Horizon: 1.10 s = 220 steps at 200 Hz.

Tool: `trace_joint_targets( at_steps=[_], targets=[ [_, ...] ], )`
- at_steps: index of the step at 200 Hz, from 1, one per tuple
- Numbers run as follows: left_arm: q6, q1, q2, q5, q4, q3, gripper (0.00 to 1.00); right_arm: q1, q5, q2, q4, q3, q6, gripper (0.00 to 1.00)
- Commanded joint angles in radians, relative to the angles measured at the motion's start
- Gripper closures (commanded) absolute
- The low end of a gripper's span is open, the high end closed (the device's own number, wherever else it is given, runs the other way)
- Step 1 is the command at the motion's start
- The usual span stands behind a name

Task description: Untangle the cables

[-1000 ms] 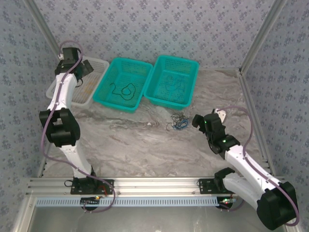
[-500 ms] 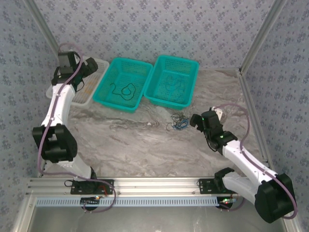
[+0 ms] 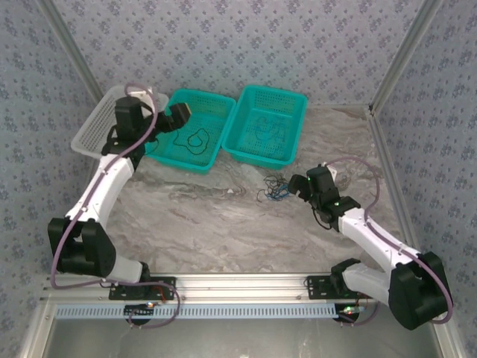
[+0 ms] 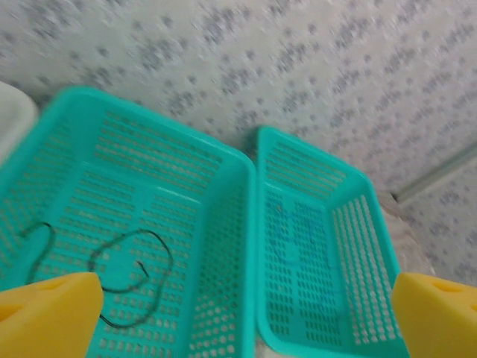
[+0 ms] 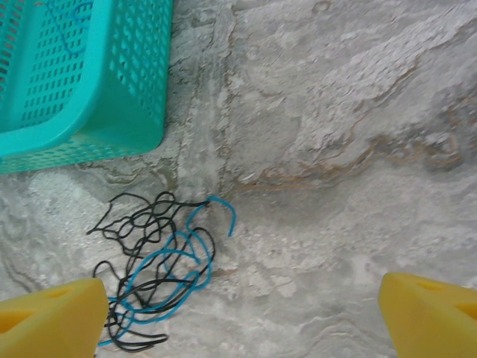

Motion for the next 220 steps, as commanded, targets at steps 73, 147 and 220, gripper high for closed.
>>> trace_joint_targets(
  at_steps=[73, 147, 220],
  targets=[
    [-0.053, -0.171, -0.133, -0.068, 0.15, -0.218, 0.01, -0.056, -0.319, 0.091, 0.113, 0.045, 0.116, 0.33],
    [-0.081, -0.221, -0.128, -0.037, 0.185, -0.264, 0.01, 0.076, -0.208, 0.213, 0.066, 0.112, 0.085, 0.38],
    [0.319, -0.54, 0.026, -0.068, 0.115, -0.237, 0.08, 0.085, -0.134, 0.203, 0.074, 0.103, 0.134, 0.33]
  ],
)
